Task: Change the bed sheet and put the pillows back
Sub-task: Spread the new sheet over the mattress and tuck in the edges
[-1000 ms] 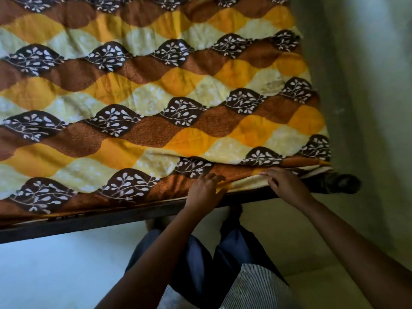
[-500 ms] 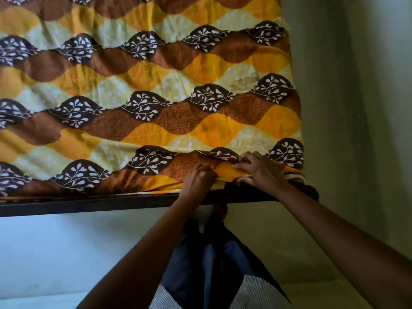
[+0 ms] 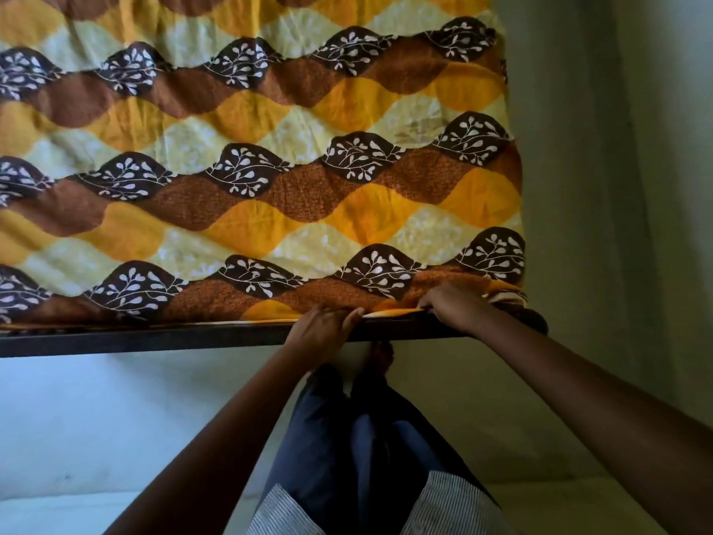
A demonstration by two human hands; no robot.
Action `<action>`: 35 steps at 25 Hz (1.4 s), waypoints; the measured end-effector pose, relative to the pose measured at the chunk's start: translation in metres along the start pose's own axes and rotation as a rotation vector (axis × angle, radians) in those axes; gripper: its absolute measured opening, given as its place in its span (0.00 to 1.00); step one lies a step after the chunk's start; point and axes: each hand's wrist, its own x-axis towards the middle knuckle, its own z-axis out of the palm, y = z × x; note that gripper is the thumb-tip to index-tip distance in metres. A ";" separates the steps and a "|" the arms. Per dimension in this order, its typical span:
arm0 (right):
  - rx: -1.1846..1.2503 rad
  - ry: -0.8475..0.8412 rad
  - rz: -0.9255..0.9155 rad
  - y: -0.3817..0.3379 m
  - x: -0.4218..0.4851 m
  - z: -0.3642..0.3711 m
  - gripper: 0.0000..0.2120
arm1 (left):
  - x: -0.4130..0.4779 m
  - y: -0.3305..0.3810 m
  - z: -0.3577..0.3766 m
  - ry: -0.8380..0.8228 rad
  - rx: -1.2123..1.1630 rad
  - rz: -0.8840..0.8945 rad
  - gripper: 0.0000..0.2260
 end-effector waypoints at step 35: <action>0.448 0.027 -0.077 -0.133 0.039 0.037 0.17 | -0.062 -0.134 -0.035 -0.061 -0.459 -0.212 0.16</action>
